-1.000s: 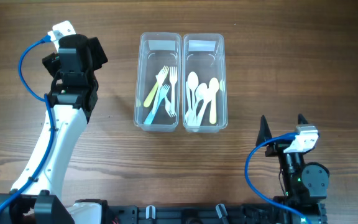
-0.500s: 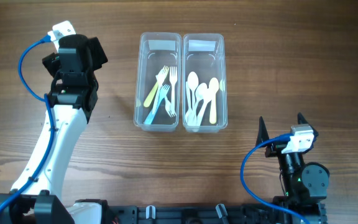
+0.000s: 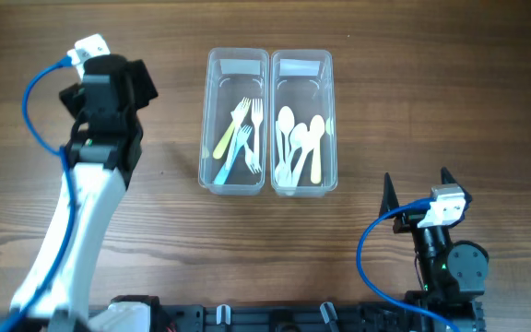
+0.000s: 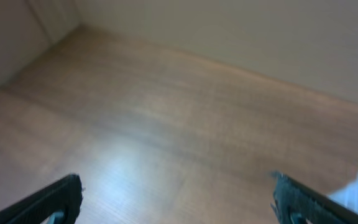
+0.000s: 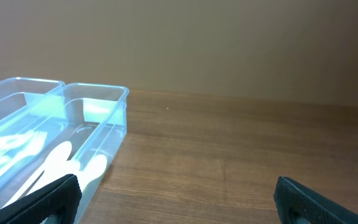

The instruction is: Pack container

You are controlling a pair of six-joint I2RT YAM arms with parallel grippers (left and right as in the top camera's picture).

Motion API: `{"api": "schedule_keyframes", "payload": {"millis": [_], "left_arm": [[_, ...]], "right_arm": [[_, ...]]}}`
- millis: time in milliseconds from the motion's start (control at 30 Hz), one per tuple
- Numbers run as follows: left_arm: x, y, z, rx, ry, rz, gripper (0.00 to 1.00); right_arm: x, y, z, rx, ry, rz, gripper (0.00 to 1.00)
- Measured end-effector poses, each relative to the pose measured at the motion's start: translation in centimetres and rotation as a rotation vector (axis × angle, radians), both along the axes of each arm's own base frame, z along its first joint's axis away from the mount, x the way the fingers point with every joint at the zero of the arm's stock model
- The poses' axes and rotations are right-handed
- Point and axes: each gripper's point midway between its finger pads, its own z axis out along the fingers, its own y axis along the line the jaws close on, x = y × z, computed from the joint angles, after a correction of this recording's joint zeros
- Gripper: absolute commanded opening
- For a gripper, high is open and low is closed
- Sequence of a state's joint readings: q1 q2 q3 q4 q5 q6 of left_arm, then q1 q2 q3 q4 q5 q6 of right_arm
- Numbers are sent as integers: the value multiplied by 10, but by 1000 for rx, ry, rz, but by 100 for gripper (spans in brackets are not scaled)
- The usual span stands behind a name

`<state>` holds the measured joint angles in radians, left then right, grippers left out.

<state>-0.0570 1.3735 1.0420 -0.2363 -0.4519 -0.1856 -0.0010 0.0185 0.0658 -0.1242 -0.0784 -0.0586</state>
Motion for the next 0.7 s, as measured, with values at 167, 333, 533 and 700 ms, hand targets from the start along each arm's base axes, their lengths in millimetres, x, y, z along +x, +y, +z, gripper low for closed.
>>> {"api": "schedule_keyframes", "payload": {"millis": [167,333,533,700], "left_arm": [[-87,5,99,-11,-200,1,100],[-186,11,192,-32,-557,1,100],[-276,11,231,-62,-807,-32,100],[-300,8,192,-66,-697,-70,100]], "right_arm": [[0,0,1,0,-5,0,100],[0,0,1,0,-4,0,100],[0,0,1,0,-4,0,100],[0,0,1,0,-4,0,100]]}}
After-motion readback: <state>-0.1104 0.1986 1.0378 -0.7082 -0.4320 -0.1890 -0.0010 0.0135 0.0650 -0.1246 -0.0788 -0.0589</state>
